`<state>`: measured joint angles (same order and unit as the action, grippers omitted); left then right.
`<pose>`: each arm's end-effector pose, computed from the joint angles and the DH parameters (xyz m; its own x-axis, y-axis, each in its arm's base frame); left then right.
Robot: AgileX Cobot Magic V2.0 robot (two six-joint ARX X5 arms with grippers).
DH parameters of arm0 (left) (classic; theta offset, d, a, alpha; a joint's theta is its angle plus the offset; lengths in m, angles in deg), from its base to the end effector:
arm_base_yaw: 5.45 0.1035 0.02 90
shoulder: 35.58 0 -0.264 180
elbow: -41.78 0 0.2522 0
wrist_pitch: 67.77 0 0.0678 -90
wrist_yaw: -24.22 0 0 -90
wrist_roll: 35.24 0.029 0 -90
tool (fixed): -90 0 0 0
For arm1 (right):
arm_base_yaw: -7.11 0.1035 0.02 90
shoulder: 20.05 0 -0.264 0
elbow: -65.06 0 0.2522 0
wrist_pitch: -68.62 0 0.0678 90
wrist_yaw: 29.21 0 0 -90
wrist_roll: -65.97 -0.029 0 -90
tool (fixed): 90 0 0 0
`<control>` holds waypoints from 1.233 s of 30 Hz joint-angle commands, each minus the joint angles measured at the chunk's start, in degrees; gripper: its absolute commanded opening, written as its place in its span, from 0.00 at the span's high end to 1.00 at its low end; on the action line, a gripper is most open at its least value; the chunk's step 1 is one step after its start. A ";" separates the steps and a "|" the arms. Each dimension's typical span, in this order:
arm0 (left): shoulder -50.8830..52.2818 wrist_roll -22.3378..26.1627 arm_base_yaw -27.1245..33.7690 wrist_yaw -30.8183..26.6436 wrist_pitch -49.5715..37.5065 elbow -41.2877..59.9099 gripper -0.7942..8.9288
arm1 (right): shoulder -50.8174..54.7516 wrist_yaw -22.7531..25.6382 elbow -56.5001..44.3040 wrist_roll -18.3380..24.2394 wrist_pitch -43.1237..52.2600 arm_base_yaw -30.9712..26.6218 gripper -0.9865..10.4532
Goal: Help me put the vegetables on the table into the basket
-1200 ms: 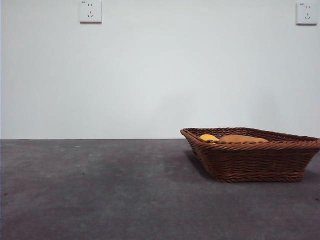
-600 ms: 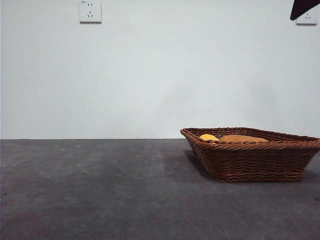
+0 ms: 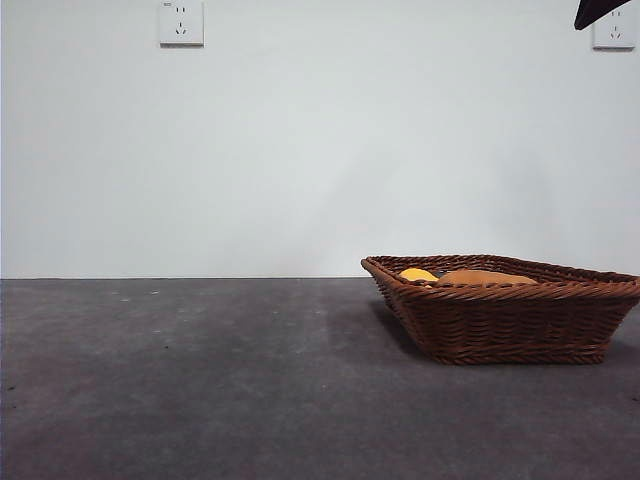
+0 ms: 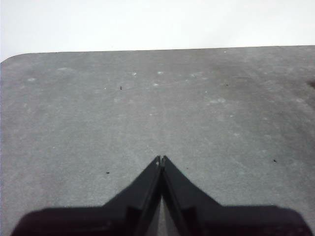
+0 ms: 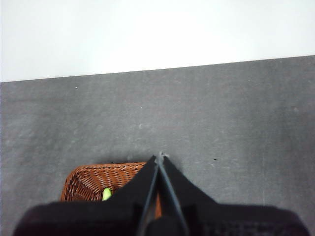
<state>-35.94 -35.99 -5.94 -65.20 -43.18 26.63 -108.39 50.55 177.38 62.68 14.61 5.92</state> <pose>0.0952 -0.0011 0.1531 0.9852 -0.0185 -0.1702 0.0163 0.9998 -0.0146 0.3262 -0.0016 0.4217 0.8555 0.1600 -0.4925 -0.1045 0.9848 0.1385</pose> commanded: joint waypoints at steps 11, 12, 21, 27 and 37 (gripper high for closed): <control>0.15 -0.55 3.63 -0.17 -0.61 0.68 0.92 | -0.48 -0.74 -0.46 -0.61 0.74 0.33 0.91; 0.15 -0.55 3.96 -0.17 -0.59 0.68 0.92 | -0.55 -1.64 -0.46 -0.57 0.85 0.15 0.91; -0.74 -0.55 4.44 -0.17 -0.57 0.66 0.92 | -0.15 9.20 -1.49 -0.57 0.83 -0.68 0.91; -0.92 -0.55 4.44 -0.17 -0.57 0.66 0.92 | 6.62 9.22 -12.68 -0.57 8.94 -0.59 0.91; -0.94 -0.55 4.44 -0.17 -0.57 0.66 0.92 | 38.01 9.22 -56.26 -0.59 33.59 -0.59 0.91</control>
<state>-36.92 -35.99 -1.68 -65.22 -43.26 26.63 -73.59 59.51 127.63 62.70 46.55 5.24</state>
